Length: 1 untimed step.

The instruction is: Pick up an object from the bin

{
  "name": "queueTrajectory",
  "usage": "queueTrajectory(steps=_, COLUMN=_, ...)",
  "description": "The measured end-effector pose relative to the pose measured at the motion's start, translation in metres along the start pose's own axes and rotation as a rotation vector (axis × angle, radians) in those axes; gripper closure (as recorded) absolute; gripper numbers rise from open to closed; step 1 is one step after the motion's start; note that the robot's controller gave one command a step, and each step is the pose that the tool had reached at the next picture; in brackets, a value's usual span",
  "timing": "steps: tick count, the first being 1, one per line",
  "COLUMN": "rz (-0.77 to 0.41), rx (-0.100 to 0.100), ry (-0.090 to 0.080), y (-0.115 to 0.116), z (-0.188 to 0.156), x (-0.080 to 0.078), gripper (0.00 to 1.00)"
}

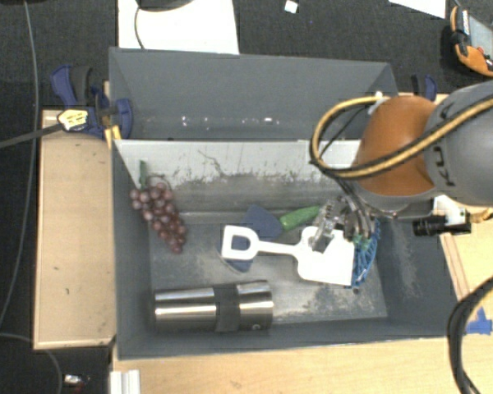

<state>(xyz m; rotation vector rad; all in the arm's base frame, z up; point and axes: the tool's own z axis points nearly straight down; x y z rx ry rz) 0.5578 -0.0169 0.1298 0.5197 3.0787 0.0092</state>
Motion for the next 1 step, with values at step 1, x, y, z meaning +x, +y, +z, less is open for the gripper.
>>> queueTrajectory(steps=1, rz=-0.002, rx=0.0, ry=0.001, y=0.0002, z=-0.0384, x=-0.0008, gripper=1.0)
